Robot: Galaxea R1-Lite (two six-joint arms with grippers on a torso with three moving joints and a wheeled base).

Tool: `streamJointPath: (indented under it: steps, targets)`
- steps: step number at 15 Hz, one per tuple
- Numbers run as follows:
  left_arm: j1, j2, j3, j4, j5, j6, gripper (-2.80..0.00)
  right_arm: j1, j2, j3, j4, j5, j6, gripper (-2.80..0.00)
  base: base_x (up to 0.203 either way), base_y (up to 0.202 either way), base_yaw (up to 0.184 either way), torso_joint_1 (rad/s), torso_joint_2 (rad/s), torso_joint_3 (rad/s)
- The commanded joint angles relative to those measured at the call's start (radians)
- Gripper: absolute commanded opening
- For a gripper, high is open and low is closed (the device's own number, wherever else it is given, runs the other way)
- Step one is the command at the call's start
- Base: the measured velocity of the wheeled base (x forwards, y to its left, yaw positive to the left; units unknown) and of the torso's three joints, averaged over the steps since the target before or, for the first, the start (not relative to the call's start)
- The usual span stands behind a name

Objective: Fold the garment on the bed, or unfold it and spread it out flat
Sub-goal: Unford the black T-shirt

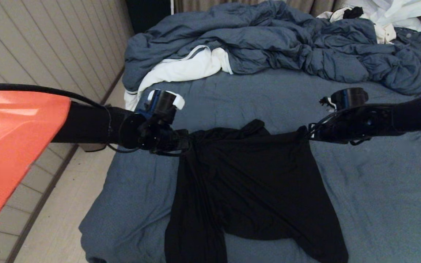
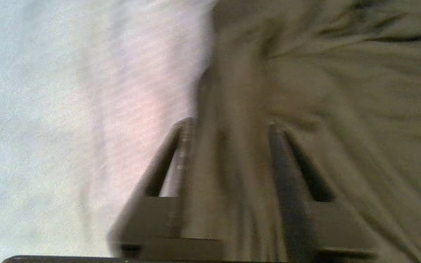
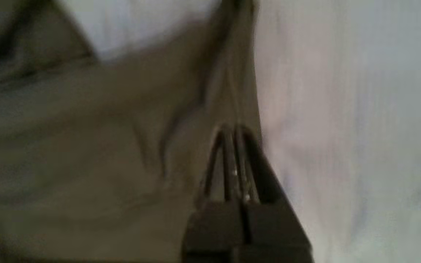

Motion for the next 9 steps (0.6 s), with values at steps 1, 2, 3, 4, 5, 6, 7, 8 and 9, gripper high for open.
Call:
streamJointPath:
  steps: [1,2,3,4,5,6,7,8,9]
  targets:
    - [0.005,-0.039,0.101,0.008,0.002,-0.009,-2.8,0.002,-0.08,0.112,0.015,0.004,0.004,-2.8,0.0,0.0,0.0,0.0,0.0,0.0]
    - [0.005,-0.048,0.152,0.006,0.002,-0.012,-2.8,0.007,-0.095,0.174,0.013,0.009,0.005,-2.8,0.0,0.0,0.0,0.0,0.0,0.0]
    - [0.0,-0.062,0.189,0.004,0.0,-0.019,-2.8,0.01,-0.113,0.234,0.007,0.025,0.007,-2.8,0.0,0.0,0.0,0.0,0.0,0.0]
    - [-0.022,-0.07,0.206,0.004,-0.002,-0.036,-2.8,0.012,-0.133,0.292,0.0,0.055,0.007,-2.8,0.0,0.0,0.0,0.0,0.0,0.0]
    - [-0.05,-0.067,0.215,0.004,0.001,-0.052,-2.8,0.013,-0.155,0.344,-0.011,0.09,0.007,-2.8,0.0,0.0,0.0,0.0,0.0,0.0]
    - [-0.079,-0.062,0.221,0.004,0.002,-0.059,-2.8,0.014,-0.172,0.391,-0.022,0.12,0.007,-2.8,0.0,0.0,0.0,0.0,0.0,0.0]
    - [-0.104,-0.06,0.239,0.004,0.0,-0.062,-2.8,0.02,-0.178,0.43,-0.032,0.136,0.004,-2.8,0.0,0.0,0.0,0.0,0.0,0.0]
    - [-0.127,-0.059,0.272,0.003,-0.001,-0.066,-2.8,0.038,-0.176,0.468,-0.047,0.144,0.0,-2.8,0.0,0.0,0.0,0.0,0.0,0.0]
    - [-0.146,-0.058,0.306,-0.002,-0.002,-0.078,-2.8,0.055,-0.168,0.502,-0.075,0.146,-0.002,-2.8,0.0,0.0,0.0,0.0,0.0,0.0]
